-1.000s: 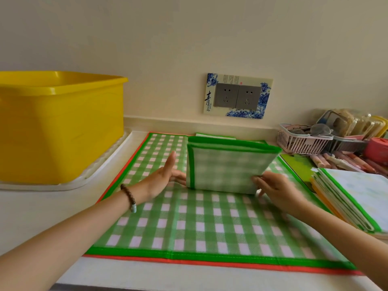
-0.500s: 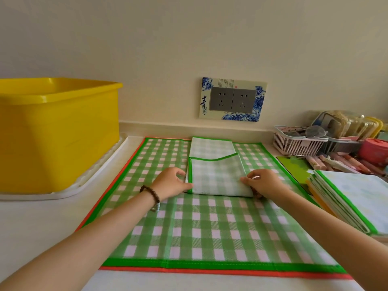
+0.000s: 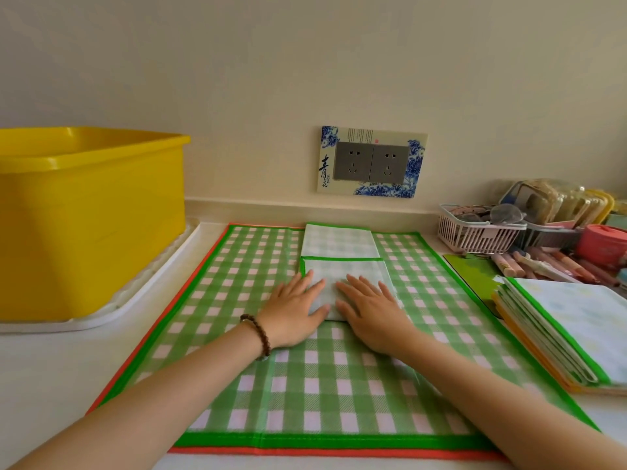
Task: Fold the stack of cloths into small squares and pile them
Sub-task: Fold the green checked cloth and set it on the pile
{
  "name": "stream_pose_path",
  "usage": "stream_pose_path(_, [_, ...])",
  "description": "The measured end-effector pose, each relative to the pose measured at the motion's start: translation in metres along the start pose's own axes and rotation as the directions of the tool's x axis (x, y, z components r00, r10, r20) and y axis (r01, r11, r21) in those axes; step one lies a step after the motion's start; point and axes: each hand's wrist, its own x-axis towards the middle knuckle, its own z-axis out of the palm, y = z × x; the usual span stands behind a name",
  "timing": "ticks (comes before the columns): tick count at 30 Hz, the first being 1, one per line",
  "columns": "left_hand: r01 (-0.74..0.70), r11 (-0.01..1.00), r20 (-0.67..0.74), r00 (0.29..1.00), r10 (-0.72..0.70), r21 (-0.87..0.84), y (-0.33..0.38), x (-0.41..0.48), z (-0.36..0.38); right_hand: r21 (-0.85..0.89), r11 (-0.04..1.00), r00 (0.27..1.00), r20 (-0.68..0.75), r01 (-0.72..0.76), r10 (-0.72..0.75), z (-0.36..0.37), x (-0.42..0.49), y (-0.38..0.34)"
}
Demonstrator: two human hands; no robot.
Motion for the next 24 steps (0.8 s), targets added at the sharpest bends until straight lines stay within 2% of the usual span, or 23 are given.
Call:
stream_pose_path(11, [0.015, 0.997, 0.035, 0.999, -0.018, 0.08, -0.002, 0.002, 0.008, -0.062, 0.997, 0.99, 0.139, 0.049, -0.04, 0.005, 0.007, 0.008])
stream_pose_path(24, [0.006, 0.997, 0.055, 0.998, -0.01, 0.072, -0.005, 0.002, 0.01, -0.07, 0.997, 0.971, 0.234, -0.022, 0.038, -0.019, -0.017, 0.074])
